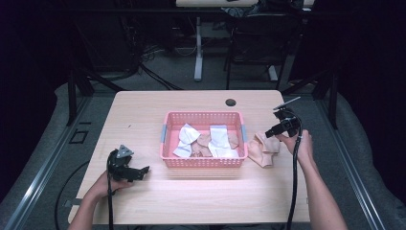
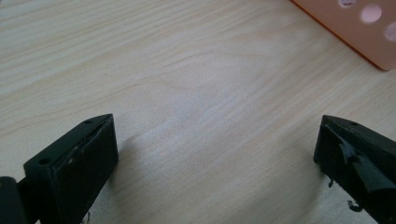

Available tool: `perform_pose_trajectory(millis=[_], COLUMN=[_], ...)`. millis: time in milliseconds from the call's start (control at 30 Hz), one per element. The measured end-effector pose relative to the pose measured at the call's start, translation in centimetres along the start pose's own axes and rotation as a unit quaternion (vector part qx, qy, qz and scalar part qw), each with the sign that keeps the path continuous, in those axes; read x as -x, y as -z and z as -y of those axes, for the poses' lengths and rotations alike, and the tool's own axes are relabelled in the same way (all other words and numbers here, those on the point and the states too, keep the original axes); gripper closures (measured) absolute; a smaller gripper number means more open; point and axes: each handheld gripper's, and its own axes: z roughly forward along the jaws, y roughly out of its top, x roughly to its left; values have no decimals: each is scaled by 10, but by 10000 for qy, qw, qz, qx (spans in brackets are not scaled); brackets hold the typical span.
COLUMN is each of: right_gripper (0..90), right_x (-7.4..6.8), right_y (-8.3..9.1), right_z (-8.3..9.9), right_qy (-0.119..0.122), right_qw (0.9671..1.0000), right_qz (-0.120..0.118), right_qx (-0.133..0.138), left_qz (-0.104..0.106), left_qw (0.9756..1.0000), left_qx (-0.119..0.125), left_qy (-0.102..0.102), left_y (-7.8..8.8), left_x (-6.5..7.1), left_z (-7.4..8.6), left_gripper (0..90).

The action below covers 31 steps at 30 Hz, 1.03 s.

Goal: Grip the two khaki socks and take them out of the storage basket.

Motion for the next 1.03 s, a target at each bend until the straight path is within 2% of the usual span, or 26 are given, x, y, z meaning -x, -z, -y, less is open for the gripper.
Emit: perform_pose_trajectory(millis=[200, 233, 267, 300, 400, 467, 533, 567, 667, 800, 867, 1033], right_gripper=[288, 204, 137, 125, 33, 9, 0, 0, 0, 0, 0, 0], right_x=[-7, -8, -10, -10, -13, -17, -20, -21, -23, -23, -21, -21], right_y=[25, 27, 31, 34, 42, 47, 49, 49, 46, 38, 34, 28], right_z=[13, 15, 18, 21, 27, 35, 44, 50, 67, 86, 91, 90], right_qy=[167, 145, 144, 214, 285, 367, 525, 565, 703, 787, 778, 780], right_qw=[9996, 9993, 9989, 9986, 9985, 9978, 9973, 9971, 9966, 9964, 9968, 9969], right_qz=[-25, -36, 57, 91, -35, -73, 16, -45, 46, 43, 37, 7], right_qx=[242, 341, 440, 483, 477, 550, 520, 503, 422, 300, 160, 64], left_qz=[4, 3, 4, 4, 5, 6, 5, 7, 1, 2, 2, 1], left_qw=[10000, 10000, 10000, 10000, 10000, 10000, 10000, 10000, 10000, 10000, 10000, 10000], left_qx=[-3, -6, -4, -5, -5, -6, -4, -4, -6, 3, 3, 2], left_qy=[-2, -10, -3, -5, -5, -7, -3, -3, -10, 6, 5, 4], left_y=[0, 0, 0, 0, 0, 0, 0, 0, 0, 0, 0, 0], left_x=[0, 0, 0, 0, 0, 0, 0, 0, 0, 0, 0, 0], left_z=[0, 0, 0, 0, 0, 0, 0, 0, 0, 0, 0, 0], left_gripper=[0, 0, 0, 0, 0, 0, 0, 0, 0, 0, 0, 0])
